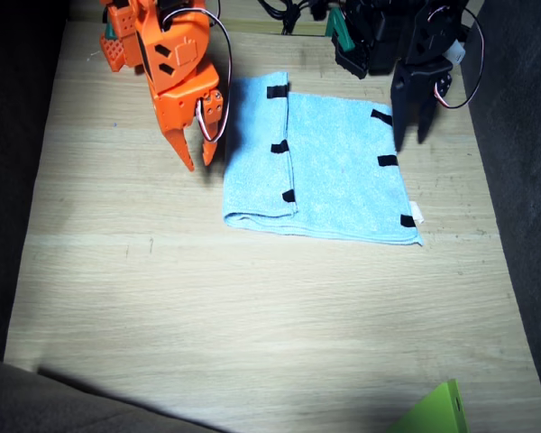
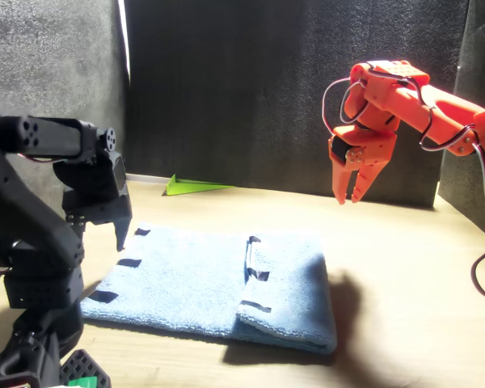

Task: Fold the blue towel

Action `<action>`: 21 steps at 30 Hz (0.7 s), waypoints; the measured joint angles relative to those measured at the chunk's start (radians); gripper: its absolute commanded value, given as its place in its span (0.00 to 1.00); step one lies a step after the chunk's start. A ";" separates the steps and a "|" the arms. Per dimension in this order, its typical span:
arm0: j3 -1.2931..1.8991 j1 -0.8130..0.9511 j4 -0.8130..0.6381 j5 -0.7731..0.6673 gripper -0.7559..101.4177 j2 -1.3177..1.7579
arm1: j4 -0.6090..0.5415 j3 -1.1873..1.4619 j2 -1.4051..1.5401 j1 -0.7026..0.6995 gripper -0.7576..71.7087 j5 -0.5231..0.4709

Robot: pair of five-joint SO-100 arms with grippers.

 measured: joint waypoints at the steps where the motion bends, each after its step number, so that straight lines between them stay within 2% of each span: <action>1: 0.005 -0.003 -0.002 -0.018 0.33 0.000 | 0.000 0.000 0.000 -0.002 0.19 0.000; 11: 0.008 -0.083 -0.020 -0.087 0.33 -0.012 | 0.000 0.000 0.000 -0.005 0.19 0.009; 17: 0.008 -0.051 -0.038 -0.114 0.36 -0.021 | -0.018 0.000 0.000 -0.009 0.19 0.003; 21: -0.049 -0.026 -0.011 -0.129 0.36 -0.155 | -0.018 0.000 0.000 -0.009 0.19 0.003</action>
